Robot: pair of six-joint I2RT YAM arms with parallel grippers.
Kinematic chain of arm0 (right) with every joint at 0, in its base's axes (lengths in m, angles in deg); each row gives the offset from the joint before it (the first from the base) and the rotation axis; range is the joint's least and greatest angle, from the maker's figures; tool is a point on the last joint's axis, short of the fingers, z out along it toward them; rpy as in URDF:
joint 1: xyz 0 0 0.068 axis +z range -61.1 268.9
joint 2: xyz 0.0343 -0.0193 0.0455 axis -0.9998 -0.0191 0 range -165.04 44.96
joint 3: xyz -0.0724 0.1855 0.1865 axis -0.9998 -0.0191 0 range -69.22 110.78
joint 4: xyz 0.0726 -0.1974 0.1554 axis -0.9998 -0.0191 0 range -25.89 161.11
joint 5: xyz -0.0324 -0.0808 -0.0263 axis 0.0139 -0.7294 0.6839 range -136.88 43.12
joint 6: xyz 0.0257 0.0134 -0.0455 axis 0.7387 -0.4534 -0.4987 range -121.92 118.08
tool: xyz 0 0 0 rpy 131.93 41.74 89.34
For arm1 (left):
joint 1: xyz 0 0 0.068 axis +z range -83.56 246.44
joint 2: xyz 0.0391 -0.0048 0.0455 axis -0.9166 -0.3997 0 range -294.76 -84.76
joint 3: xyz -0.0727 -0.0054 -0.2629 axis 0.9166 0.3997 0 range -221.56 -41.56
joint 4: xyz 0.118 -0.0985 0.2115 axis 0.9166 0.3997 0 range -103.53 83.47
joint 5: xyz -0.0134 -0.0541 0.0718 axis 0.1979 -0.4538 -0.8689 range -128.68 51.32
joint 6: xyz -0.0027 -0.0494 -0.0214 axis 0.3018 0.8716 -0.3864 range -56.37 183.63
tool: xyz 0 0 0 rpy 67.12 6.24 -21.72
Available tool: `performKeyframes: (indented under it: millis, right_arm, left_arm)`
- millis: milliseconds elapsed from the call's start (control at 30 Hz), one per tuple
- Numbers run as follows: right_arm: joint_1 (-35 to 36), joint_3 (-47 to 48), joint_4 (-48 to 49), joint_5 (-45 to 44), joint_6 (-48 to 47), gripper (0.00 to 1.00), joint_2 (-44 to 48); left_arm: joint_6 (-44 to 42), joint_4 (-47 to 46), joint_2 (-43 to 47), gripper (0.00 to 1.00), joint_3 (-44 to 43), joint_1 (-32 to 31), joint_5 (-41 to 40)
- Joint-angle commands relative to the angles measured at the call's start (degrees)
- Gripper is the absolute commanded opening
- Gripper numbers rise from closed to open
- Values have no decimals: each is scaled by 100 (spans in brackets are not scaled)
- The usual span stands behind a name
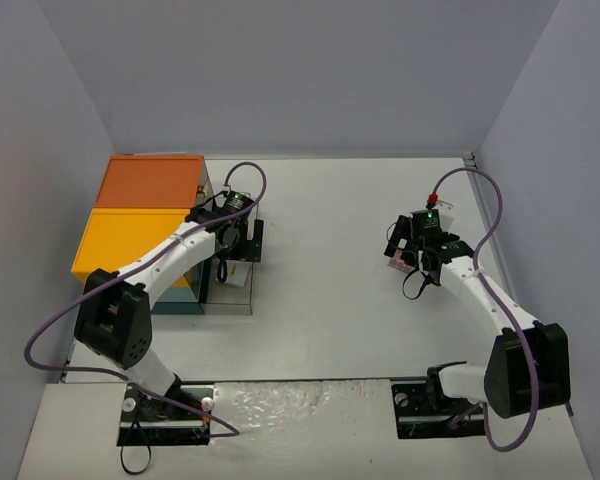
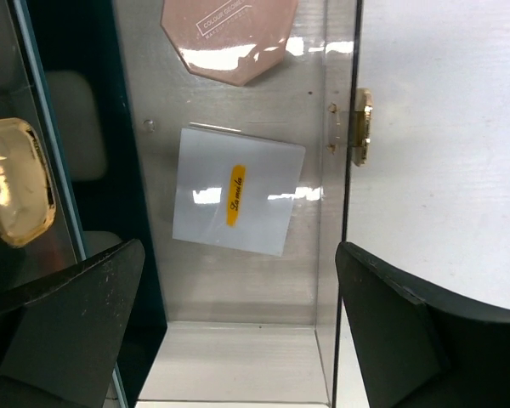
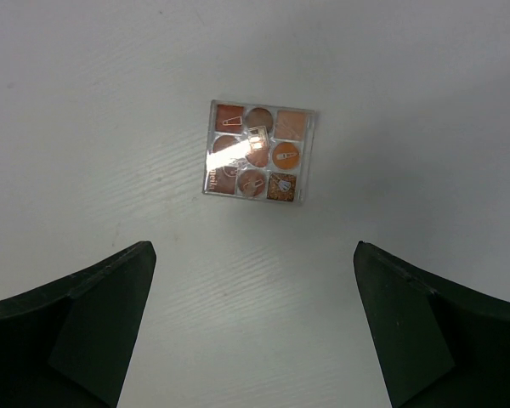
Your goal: Organize the makeup
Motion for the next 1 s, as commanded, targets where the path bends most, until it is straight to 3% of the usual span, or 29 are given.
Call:
performKeyframes:
  millis: [0, 333, 600, 967]
  right_arm:
    - [-216, 95, 431, 62, 135, 100, -588]
    - [-393, 199, 1070, 243, 331, 100, -1809]
    - [-411, 199, 1566, 151, 304, 98, -2719]
    - [-313, -35, 1705, 774, -51, 49, -2426]
  left_arm:
    - [16, -83, 656, 95, -546, -68, 238]
    - [-52, 74, 989, 97, -1017, -121, 543]
    - [-214, 164, 1200, 97, -769, -139, 511]
    - [-324, 370, 1508, 97, -680, -139, 756]
